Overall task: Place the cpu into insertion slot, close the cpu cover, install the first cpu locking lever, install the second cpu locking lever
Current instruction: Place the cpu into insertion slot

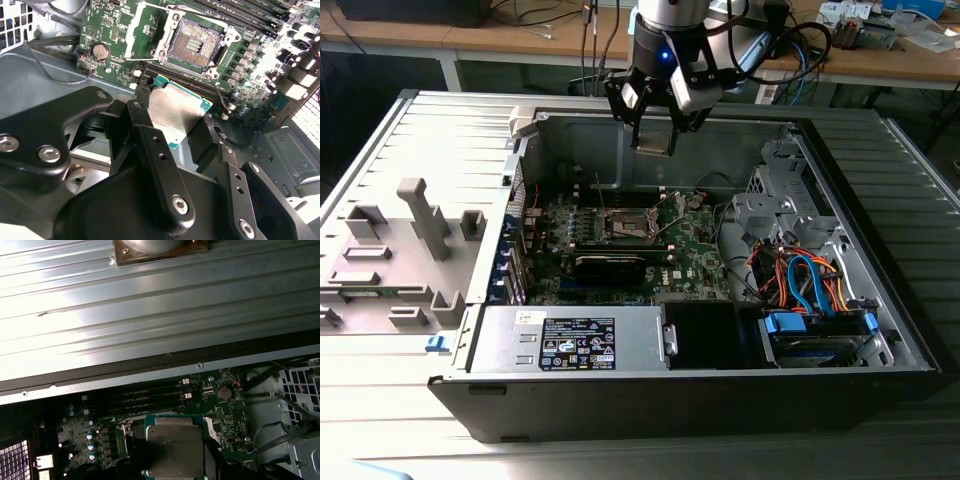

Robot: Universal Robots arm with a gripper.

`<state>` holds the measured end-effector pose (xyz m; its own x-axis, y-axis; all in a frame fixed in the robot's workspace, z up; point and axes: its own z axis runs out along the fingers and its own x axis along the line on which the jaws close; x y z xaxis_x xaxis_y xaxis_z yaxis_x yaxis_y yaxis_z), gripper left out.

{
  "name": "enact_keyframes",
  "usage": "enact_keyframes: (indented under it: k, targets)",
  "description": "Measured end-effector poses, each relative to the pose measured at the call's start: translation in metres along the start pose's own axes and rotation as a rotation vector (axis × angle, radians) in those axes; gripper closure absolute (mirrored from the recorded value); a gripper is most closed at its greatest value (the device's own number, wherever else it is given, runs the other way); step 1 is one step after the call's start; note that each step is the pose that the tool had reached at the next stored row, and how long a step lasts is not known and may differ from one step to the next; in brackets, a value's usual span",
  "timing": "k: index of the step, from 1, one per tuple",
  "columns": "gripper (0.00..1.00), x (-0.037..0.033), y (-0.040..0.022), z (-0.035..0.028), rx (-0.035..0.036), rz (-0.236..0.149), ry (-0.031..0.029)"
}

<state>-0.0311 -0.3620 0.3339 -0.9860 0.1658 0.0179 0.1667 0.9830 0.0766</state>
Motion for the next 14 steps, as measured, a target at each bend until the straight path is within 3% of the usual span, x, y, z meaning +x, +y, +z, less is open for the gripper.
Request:
enact_keyframes:
  k: [14]
  targets:
    - [0.45, 0.0, 0.0, 0.0006, 0.0019, 0.019, -0.0018]
